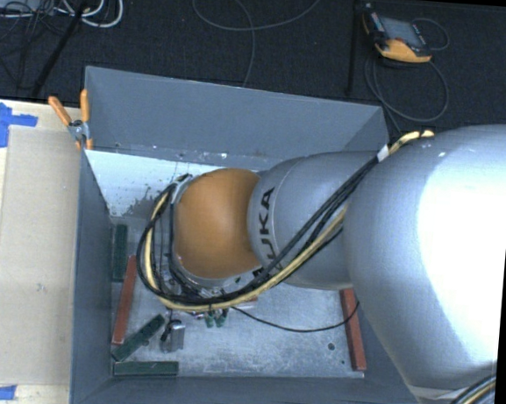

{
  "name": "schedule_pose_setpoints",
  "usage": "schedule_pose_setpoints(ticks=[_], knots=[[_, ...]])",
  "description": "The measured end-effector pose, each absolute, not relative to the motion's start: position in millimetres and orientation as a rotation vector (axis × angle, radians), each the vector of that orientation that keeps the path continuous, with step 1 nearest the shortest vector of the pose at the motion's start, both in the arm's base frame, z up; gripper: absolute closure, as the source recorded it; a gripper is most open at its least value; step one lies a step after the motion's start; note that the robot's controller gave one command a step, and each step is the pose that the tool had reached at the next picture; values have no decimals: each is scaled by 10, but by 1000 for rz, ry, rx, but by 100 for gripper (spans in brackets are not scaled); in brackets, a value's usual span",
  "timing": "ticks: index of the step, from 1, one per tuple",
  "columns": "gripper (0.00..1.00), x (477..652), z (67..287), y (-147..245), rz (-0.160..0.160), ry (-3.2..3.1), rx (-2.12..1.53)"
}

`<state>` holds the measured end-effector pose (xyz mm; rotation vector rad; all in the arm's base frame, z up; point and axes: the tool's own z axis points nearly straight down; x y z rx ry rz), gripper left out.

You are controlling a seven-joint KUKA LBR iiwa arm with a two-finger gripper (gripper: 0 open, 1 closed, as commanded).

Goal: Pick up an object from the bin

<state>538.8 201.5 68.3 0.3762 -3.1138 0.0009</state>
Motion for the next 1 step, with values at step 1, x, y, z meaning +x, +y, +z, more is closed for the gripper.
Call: schedule_pose_setpoints(ticks=[1], knots=[[100,5398,690,2005,1,-3117,370]])
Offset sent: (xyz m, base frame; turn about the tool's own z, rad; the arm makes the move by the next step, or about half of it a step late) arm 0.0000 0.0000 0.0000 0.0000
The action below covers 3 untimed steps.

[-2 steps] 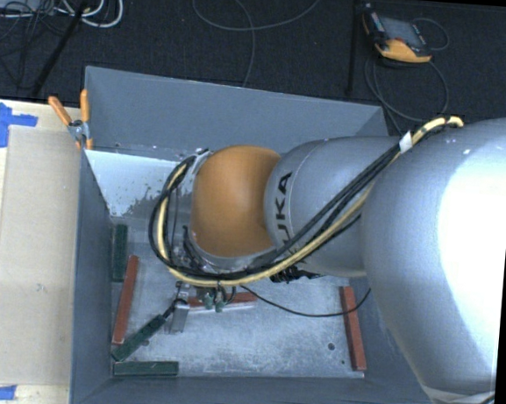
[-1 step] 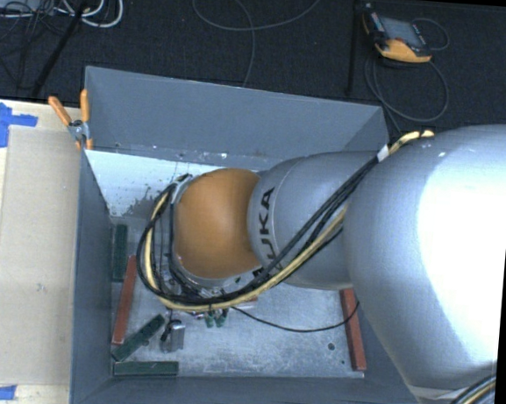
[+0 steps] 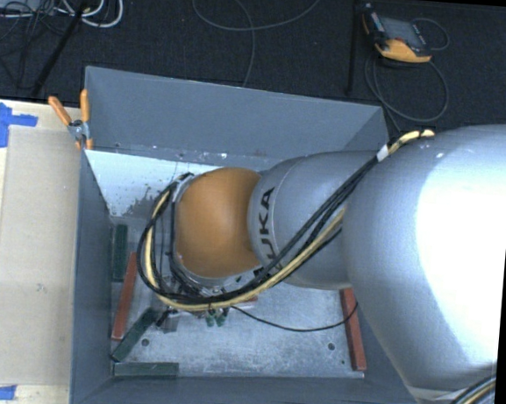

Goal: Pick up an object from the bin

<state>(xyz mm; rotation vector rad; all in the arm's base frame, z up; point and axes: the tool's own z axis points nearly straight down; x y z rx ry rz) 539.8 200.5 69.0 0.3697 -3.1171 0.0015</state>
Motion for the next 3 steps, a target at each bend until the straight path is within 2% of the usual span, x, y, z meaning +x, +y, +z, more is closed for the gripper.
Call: schedule_pose_setpoints(ticks=[1,2,3], knots=[[100,5374,693,1849,1,-3088,-561],[100,5874,1020,2147,-4,-3118,-428],[0,5854,1002,2138,0,-3112,-429]])
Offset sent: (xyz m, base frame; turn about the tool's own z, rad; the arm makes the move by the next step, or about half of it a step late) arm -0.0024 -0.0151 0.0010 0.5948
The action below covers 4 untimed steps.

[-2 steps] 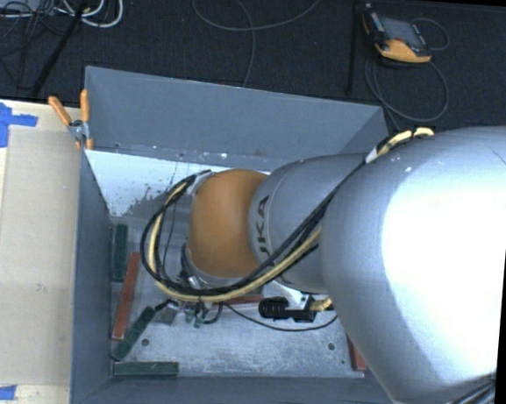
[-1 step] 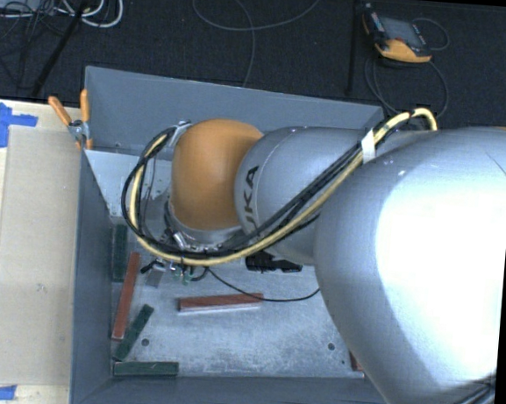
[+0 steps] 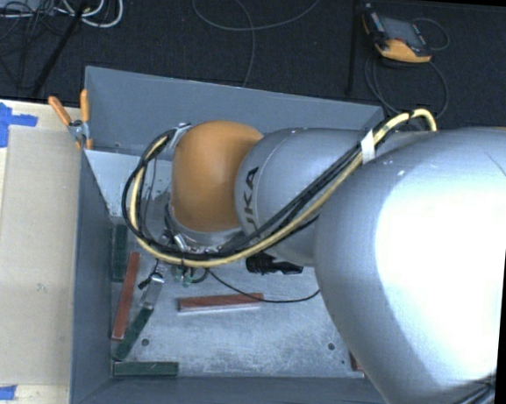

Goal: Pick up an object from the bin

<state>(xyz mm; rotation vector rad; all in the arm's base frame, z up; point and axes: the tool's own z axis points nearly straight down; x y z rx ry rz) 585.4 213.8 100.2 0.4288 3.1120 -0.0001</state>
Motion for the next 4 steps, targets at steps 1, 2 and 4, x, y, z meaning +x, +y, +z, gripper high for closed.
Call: schedule_pose_setpoints(ticks=[1,2,4], knots=[[0,5415,1176,1214,-9,3110,470],[0,5207,679,1175,-2,3147,31],[0,5218,691,1170,0,3144,40]])
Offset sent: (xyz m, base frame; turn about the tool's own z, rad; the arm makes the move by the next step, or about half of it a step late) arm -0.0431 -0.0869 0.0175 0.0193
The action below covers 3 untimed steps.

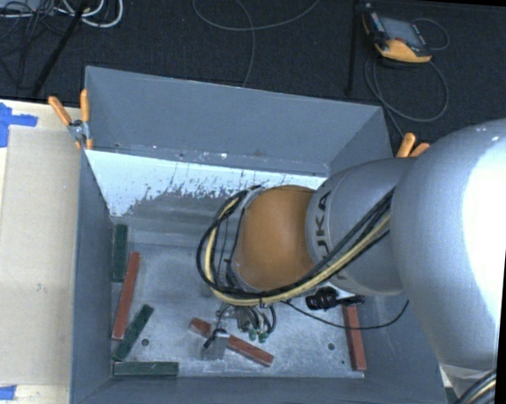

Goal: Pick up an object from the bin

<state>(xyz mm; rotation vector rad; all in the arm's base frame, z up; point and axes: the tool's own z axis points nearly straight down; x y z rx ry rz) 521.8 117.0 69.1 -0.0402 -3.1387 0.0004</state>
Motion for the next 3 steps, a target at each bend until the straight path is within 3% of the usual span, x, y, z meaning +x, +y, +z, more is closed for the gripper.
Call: schedule_pose_setpoints(ticks=[1,2,3], knots=[[0,4781,708,864,-3,-3146,-138],[100,4766,692,864,0,-3137,-144],[100,4707,2398,1179,-3,-3143,197]])
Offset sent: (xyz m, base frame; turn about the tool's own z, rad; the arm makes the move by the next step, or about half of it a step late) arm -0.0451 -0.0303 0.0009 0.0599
